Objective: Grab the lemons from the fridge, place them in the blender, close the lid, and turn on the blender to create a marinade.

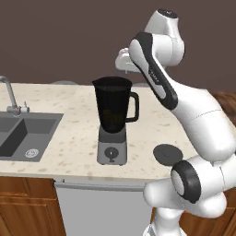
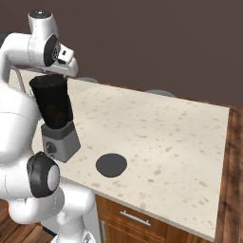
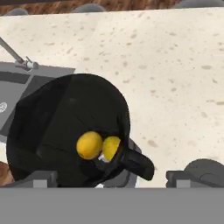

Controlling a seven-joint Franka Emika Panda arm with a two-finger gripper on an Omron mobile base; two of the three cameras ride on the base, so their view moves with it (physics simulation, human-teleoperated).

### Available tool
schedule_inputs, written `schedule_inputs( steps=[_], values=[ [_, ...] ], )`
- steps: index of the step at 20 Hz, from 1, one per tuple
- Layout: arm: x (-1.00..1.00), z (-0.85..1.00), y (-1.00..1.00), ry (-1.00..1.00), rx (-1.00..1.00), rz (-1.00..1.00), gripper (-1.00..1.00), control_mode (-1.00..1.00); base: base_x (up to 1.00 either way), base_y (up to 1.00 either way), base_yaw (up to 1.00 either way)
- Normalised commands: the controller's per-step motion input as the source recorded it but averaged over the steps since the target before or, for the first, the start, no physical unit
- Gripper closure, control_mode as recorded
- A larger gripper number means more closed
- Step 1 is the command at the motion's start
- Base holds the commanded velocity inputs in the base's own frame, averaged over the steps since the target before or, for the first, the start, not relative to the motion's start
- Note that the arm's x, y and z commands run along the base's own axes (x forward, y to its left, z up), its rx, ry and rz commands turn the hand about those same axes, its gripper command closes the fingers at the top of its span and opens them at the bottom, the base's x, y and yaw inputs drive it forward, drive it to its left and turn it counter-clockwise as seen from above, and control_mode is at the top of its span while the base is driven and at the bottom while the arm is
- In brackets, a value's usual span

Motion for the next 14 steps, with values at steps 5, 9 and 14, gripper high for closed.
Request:
schedule_inputs(
  steps=[5,9,14],
  values=[
    [-0.93,-0.07,-1.0,-0.05,0.26,-0.02,-1.0,-1.0,0.0,0.0,0.0],
    [-0.51,-0.48,-1.0,0.0,0.13,-0.06,-1.0,-1.0,0.0,0.0,0.0],
    [-0.16,-0.75,-0.81,0.07,0.01,-0.08,-1.0,-1.0,0.0,0.0,0.0]
  ],
)
